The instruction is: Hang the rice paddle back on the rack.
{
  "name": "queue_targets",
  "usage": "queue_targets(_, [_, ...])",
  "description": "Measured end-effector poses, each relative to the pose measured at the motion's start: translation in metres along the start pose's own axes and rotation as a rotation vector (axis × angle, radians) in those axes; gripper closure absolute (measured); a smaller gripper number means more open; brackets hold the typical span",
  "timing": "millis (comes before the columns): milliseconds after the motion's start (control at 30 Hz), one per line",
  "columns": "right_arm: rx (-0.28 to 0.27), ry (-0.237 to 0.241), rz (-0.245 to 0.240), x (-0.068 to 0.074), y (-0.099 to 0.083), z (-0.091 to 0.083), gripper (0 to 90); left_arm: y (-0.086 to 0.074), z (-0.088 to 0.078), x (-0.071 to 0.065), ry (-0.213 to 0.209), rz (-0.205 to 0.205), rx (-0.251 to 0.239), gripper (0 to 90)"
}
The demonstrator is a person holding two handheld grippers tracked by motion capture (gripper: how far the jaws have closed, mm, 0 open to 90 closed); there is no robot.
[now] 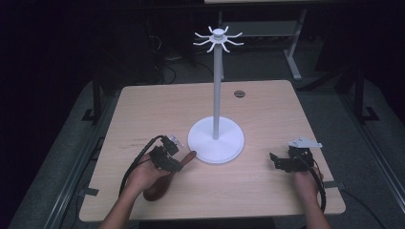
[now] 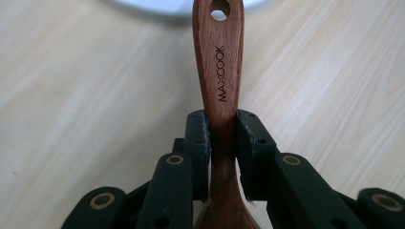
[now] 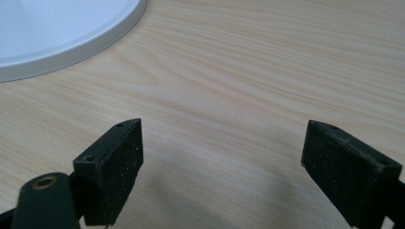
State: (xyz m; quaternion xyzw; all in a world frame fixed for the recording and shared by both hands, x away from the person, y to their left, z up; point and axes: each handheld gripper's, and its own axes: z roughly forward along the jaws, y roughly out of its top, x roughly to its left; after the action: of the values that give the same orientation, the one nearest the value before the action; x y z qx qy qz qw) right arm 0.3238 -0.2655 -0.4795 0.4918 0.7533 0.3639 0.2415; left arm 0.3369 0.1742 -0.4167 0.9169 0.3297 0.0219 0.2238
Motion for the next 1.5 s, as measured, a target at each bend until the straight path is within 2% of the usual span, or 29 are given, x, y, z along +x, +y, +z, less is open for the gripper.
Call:
queue_targets(167, [0.0, 0.002, 0.003, 0.0, 0.0, 0.0, 13.7, -0.008, -0.013, 0.003, 0.006, 0.028, -0.113, 75.8])
queue_targets(433, [0.0, 0.002, -0.001, 0.0, 0.0, 0.0, 13.7, -0.02, -0.033, 0.014, -0.042, -0.01, -0.311, 75.8])
queue_targets(633, [0.001, 0.002, 0.001, 0.0, 0.0, 0.0, 13.7, -0.024, -0.047, 0.018, -0.063, -0.006, -0.43, 75.9])
queue_targets(867, [0.001, 0.002, 0.001, 0.0, 0.0, 0.0, 13.7, -0.029, -0.057, 0.02, -0.072, 0.011, -0.514, 75.8])
queue_targets(967, [0.001, 0.002, 0.001, 0.0, 0.0, 0.0, 13.7, -0.03, -0.061, 0.02, -0.087, -0.002, -0.552, 75.8])
queue_targets(1233, [0.002, 0.0, 0.0, 0.0, 0.0, 0.0, 13.7, -0.032, -0.069, 0.021, -0.107, 0.004, -0.611, 75.8])
queue_targets(1500, [0.002, 0.0, 0.0, 0.0, 0.0, 0.0, 13.7, -0.03, -0.074, 0.02, -0.102, 0.029, -0.65, 75.9])
